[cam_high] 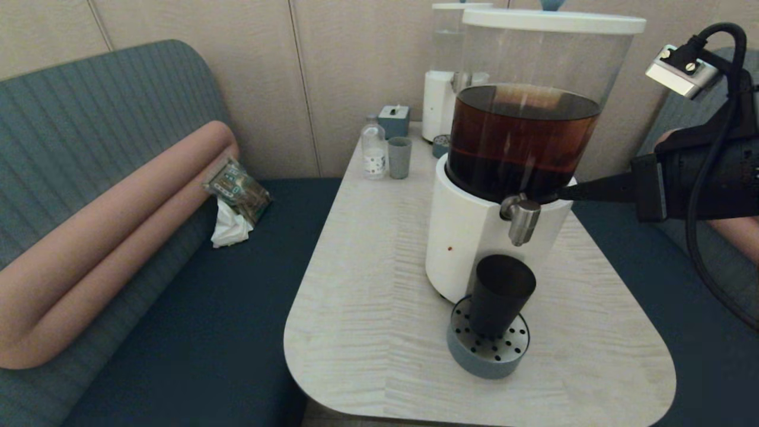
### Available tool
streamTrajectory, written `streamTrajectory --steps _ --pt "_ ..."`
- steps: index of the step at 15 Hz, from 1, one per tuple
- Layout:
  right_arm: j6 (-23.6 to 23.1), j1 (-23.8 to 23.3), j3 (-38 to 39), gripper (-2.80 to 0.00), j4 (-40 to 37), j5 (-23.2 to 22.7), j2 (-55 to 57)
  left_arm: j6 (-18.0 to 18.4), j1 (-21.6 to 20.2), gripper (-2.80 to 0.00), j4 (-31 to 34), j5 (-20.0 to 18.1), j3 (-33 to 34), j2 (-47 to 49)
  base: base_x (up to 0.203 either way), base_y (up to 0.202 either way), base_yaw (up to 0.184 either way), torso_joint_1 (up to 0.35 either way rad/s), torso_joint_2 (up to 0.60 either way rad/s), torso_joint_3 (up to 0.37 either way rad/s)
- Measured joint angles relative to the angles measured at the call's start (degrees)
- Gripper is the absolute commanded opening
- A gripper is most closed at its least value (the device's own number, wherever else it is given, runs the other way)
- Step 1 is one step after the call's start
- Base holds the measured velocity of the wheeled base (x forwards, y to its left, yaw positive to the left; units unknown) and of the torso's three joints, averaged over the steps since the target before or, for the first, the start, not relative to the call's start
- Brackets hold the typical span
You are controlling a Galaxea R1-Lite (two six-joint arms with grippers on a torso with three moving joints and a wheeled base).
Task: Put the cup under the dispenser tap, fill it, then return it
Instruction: Turn on the faucet
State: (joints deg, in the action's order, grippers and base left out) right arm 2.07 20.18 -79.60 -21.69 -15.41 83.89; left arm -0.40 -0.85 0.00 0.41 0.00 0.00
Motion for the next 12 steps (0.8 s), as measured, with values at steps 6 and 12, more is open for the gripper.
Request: streamTrajectory --steps 6,12 --pt "-0.06 0.02 0.32 -2.80 2.25 0.12 1.28 -0.02 0.00 -2.80 0.00 0.00 0.00 0.00 0.000 0.000 0.000 0.000 0.00 0.000" --pt "-0.12 0.78 0.91 -2.80 4.55 0.30 3.25 -0.01 0.00 -2.80 0.00 0.01 0.00 0.00 0.000 0.000 0.000 0.000 0.00 0.000"
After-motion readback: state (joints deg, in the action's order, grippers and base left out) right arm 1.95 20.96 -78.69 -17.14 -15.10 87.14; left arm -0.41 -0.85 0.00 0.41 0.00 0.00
